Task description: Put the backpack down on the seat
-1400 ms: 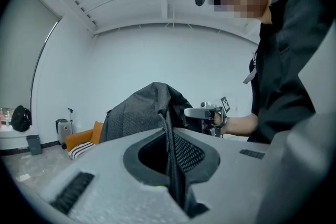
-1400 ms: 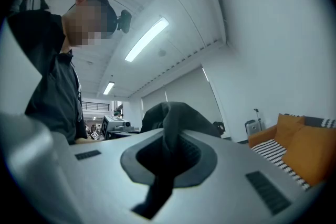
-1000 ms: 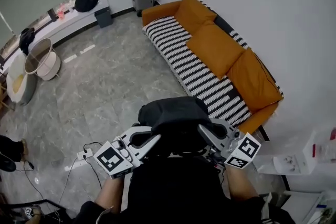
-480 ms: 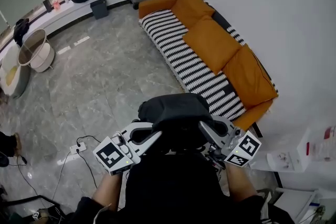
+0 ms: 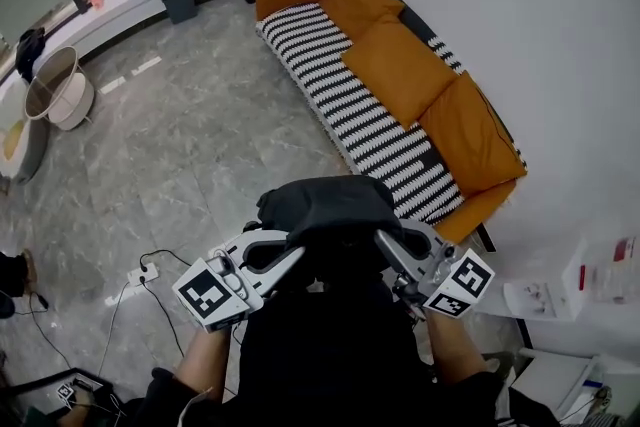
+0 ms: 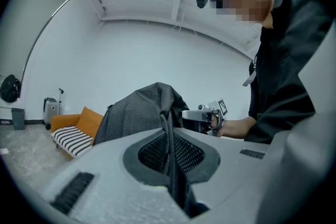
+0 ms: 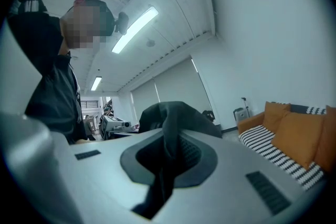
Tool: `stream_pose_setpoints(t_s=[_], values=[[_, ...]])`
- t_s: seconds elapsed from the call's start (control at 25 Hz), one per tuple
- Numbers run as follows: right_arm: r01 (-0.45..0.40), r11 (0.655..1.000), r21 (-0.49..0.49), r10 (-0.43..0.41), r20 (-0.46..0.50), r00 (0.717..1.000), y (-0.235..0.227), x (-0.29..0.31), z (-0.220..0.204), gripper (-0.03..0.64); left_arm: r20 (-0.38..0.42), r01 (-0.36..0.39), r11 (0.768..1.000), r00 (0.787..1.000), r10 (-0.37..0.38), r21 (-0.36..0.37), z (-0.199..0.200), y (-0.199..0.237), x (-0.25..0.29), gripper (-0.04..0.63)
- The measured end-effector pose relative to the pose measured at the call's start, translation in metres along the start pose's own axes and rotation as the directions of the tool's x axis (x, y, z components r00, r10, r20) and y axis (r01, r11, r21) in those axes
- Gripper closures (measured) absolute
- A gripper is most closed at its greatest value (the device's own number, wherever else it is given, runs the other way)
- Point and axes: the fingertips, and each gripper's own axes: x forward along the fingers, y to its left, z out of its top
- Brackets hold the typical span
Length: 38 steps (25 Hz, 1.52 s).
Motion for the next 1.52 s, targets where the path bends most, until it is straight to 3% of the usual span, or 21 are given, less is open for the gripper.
stream_pose_setpoints(t_s=[0.44, 0.84, 1.12, 1.4, 1.52], values=[[-0.081, 0.996, 0.033, 0.081, 0.001, 0.997, -0.055, 0.026, 0.002, 0.589, -0.035, -0.074, 0.997, 0.997, 0.073, -0.023, 0.001, 0.041, 0.030, 0.565], [-0.234, 0.972, -0.003, 0.234, 0.028, 0.972, -0.130, 0.041, 0.038, 0.589, -0.046, -0.172, 0.985, 0.984, 0.172, -0.002, 0.027, 0.087, 0.089, 0.565], [-0.318, 0.948, -0.006, 0.318, 0.060, 0.946, -0.219, 0.048, 0.075, 0.589, -0.040, -0.258, 0.966, 0.965, 0.257, -0.025, 0.059, 0.131, 0.166, 0.565], [-0.353, 0.936, 0.016, 0.350, 0.085, 0.933, -0.214, 0.045, 0.068, 0.589, -0.047, -0.282, 0.960, 0.958, 0.281, 0.003, 0.052, 0.129, 0.159, 0.565], [-0.342, 0.940, 0.022, 0.338, 0.096, 0.936, -0.215, 0.044, 0.071, 0.589, -0.056, -0.272, 0.962, 0.961, 0.271, -0.024, 0.059, 0.124, 0.164, 0.565]])
